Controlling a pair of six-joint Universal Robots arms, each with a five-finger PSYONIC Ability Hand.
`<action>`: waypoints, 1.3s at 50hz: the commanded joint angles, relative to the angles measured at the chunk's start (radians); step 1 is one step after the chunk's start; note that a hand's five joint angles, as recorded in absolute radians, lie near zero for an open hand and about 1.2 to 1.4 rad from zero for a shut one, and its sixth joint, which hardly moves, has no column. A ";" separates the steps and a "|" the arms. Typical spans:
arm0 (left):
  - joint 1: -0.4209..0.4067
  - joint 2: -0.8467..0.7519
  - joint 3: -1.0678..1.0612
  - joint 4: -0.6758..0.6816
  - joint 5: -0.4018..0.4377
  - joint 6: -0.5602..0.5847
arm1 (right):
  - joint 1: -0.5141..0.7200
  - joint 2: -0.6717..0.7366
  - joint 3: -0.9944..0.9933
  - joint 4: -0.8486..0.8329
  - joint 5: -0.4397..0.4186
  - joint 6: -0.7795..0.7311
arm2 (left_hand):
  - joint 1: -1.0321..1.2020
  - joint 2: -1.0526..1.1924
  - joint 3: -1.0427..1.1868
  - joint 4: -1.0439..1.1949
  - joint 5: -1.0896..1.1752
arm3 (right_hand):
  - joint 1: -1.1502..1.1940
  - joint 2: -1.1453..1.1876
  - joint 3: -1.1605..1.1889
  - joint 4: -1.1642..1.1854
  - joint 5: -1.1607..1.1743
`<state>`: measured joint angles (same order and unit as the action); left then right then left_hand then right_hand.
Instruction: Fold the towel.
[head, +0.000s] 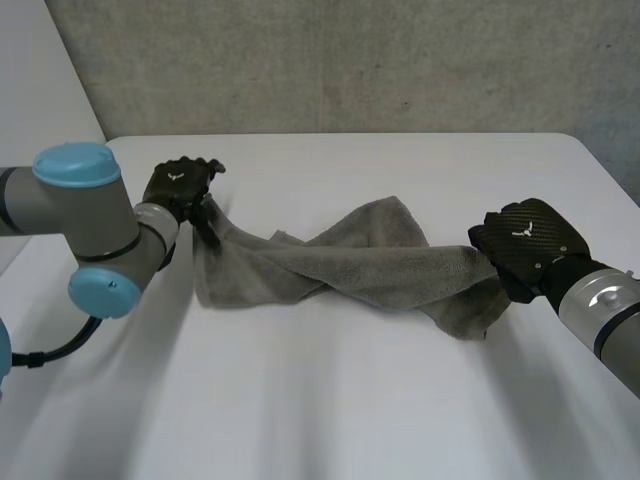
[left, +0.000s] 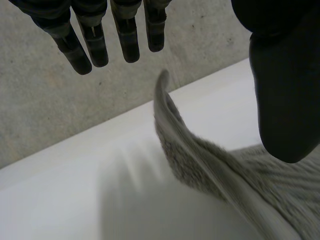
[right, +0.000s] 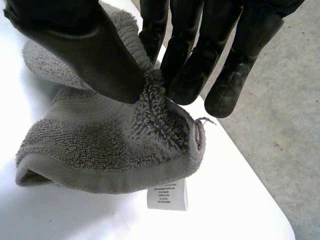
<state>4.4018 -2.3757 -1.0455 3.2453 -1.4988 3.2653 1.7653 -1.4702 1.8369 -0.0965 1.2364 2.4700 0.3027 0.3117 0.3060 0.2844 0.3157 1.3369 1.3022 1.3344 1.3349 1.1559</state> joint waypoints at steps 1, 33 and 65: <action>-0.012 -0.080 0.148 -0.116 -0.067 0.007 | 0.006 0.002 0.008 -0.020 0.000 0.000 | -0.022 -0.031 -0.025 -0.003 -0.209 | 0.059 0.094 0.062 0.061 0.066; 0.008 0.013 0.168 -0.225 -0.098 0.066 | 0.016 0.018 -0.123 -0.020 0.011 0.018 | 1.094 1.085 1.090 1.112 0.906 | 0.059 0.094 0.062 0.061 0.066; 0.136 0.629 -0.850 0.214 0.203 -0.035 | -0.102 -0.055 -0.274 0.445 -0.003 -0.059 | 1.094 1.085 1.090 1.112 0.906 | 0.059 0.094 0.062 0.061 0.066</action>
<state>4.5392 -1.7266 -1.8507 3.3907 -1.2916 3.2098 1.6605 -1.5253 1.5323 0.3555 1.2322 2.4616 1.4247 1.4918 1.5381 1.5089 1.4618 1.3370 1.3022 1.3344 1.3350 1.1560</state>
